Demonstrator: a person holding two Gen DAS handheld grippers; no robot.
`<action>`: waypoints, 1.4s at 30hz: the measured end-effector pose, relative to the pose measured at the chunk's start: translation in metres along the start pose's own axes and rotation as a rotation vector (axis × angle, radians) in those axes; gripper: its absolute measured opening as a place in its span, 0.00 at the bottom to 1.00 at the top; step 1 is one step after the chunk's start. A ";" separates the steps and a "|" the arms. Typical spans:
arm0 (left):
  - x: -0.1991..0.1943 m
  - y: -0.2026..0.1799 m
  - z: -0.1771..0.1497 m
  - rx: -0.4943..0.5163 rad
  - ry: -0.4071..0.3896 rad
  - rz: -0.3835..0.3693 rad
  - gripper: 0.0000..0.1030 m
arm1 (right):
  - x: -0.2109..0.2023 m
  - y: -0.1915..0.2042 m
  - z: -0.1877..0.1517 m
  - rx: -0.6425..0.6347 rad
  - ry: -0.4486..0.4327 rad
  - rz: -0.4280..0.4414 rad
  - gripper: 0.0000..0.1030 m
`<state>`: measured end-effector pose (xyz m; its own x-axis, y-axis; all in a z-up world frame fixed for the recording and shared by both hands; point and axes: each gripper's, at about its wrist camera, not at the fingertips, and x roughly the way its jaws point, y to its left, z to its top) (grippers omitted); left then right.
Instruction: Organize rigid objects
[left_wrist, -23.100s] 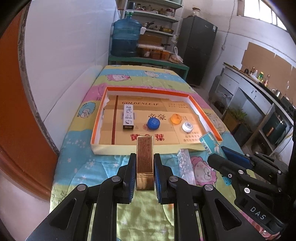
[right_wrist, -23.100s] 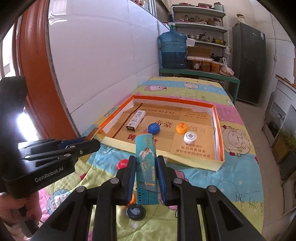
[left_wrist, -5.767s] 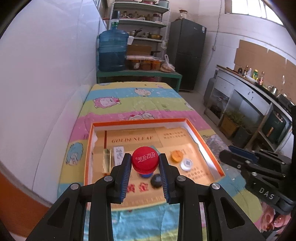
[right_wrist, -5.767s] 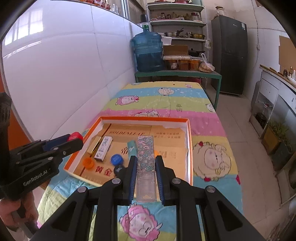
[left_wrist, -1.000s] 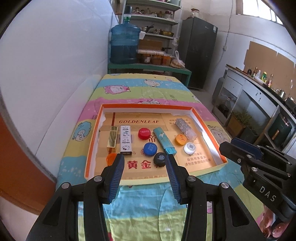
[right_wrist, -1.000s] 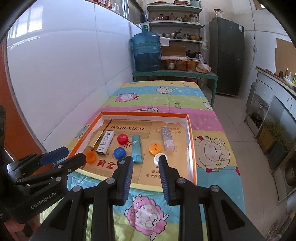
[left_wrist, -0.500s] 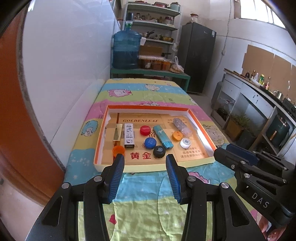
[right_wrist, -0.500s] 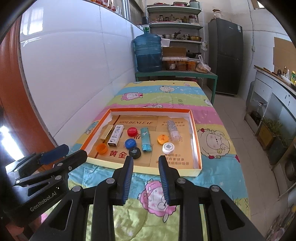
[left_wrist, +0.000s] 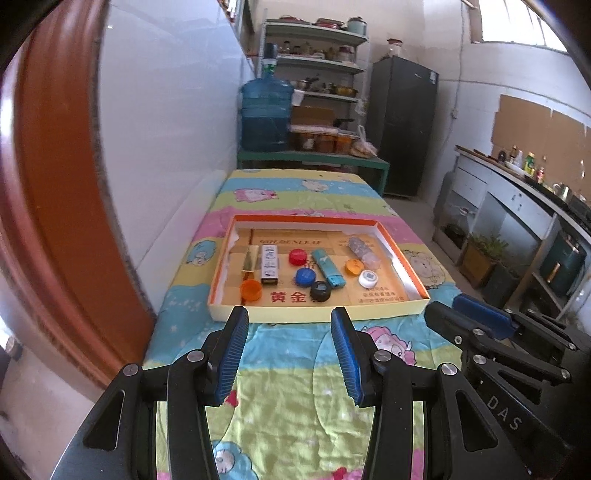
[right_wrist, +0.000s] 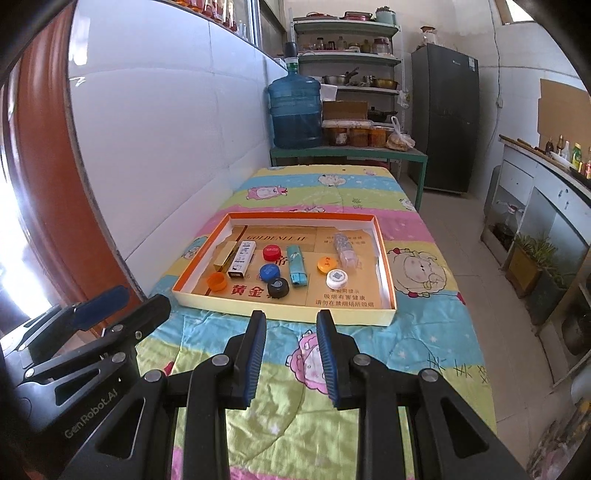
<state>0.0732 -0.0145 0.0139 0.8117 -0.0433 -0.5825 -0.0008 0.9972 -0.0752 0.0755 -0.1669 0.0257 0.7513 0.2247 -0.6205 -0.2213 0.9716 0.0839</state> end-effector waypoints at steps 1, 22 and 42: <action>-0.003 0.001 -0.002 -0.004 -0.006 0.005 0.47 | -0.003 0.001 -0.001 -0.001 -0.004 -0.001 0.27; -0.057 0.006 -0.027 -0.033 -0.044 0.050 0.47 | -0.046 0.019 -0.023 -0.004 -0.081 -0.032 0.27; -0.087 0.015 -0.034 -0.024 -0.087 0.101 0.47 | -0.063 0.039 -0.032 -0.023 -0.100 -0.027 0.27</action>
<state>-0.0176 0.0017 0.0356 0.8545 0.0638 -0.5156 -0.0984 0.9943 -0.0400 -0.0004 -0.1458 0.0426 0.8152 0.2063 -0.5412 -0.2137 0.9756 0.0501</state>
